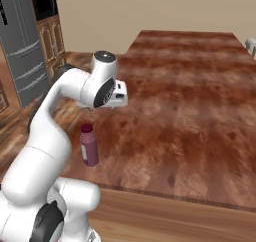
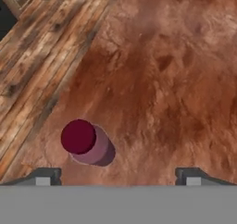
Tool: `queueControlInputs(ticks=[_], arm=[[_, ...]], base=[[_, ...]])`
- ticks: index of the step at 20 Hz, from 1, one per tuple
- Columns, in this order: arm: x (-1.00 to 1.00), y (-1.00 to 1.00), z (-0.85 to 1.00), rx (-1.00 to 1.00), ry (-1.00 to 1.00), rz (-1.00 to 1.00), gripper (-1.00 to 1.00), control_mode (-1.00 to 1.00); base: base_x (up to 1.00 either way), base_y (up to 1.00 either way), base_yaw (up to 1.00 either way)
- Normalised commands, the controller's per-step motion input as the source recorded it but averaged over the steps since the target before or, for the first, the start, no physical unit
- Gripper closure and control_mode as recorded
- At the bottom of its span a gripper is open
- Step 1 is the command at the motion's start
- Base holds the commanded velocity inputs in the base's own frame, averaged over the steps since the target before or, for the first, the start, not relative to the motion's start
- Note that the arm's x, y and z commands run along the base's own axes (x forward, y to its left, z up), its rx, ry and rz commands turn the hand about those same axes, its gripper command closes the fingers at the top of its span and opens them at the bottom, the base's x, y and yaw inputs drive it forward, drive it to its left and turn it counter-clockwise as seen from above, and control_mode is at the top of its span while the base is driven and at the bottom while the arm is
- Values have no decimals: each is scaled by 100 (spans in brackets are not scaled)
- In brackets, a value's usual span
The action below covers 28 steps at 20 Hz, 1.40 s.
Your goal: Pick the juice from the counter and place it in the open cabinet.
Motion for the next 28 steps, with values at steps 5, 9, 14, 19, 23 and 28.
queueControlInputs(ticks=[5,9,14,19,23,28], arm=[[0,-46,-39,11,-23,32,-100,-100],[0,-28,-35,11,-20,36,-100,-100],[0,-34,-31,13,-19,38,-100,-100],[0,-32,-32,13,-21,37,-100,-100],[0,-19,-19,16,-24,30,-100,-100],[0,0,-3,13,-16,20,-100,-100]], base=[[0,0,0],[0,0,0],[0,0,0],[0,0,0],[0,0,0],[0,0,0]])
